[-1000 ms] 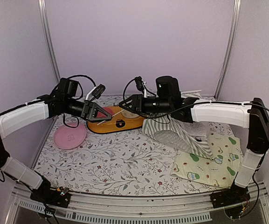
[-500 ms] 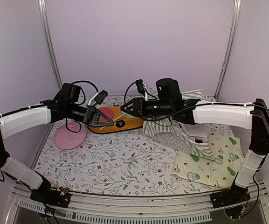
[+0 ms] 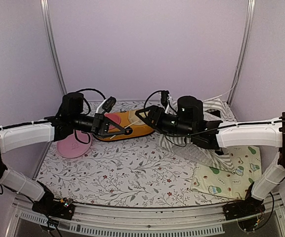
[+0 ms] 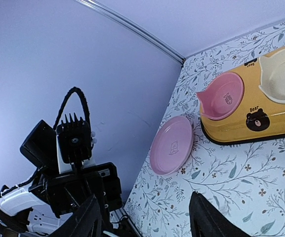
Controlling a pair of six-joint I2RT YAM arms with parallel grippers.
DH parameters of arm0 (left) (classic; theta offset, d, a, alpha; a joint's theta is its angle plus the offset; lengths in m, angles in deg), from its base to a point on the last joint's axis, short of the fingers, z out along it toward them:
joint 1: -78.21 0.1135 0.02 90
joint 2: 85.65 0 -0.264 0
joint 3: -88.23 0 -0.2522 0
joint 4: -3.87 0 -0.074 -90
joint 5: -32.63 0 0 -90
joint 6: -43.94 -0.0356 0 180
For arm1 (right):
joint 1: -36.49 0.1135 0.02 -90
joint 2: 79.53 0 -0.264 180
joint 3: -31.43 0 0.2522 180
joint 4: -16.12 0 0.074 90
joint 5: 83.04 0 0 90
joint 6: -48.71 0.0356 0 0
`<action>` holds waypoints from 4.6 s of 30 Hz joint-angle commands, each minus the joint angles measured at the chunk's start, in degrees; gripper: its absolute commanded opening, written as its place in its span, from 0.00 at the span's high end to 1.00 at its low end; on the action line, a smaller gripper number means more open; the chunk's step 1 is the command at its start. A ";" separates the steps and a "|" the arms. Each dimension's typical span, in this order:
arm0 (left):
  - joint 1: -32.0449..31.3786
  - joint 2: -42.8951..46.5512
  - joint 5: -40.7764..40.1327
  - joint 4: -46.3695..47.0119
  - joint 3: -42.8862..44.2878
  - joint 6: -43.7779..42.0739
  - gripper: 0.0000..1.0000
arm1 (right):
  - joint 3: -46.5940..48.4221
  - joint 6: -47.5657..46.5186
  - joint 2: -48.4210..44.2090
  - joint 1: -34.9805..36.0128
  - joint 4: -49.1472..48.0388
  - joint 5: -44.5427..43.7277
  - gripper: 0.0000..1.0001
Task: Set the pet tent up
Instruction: Pass from the left arm to the right, then pick up the tent fabric from the tent.
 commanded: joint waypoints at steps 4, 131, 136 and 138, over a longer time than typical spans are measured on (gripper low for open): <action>-0.92 1.12 -8.32 10.03 -1.44 3.90 1.00 | 0.78 8.45 1.27 4.78 -4.37 -5.48 0.51; -10.27 -20.36 -44.97 53.93 -2.39 -30.30 1.00 | 45.61 -21.31 9.18 2.47 37.13 14.48 1.00; -12.35 -10.67 -50.09 50.90 -11.87 -30.39 1.00 | 48.59 -23.81 10.89 3.69 41.23 8.59 1.00; -13.59 -7.40 -52.07 47.54 -14.36 -30.60 1.00 | 48.88 -24.09 11.60 3.93 41.88 6.95 1.00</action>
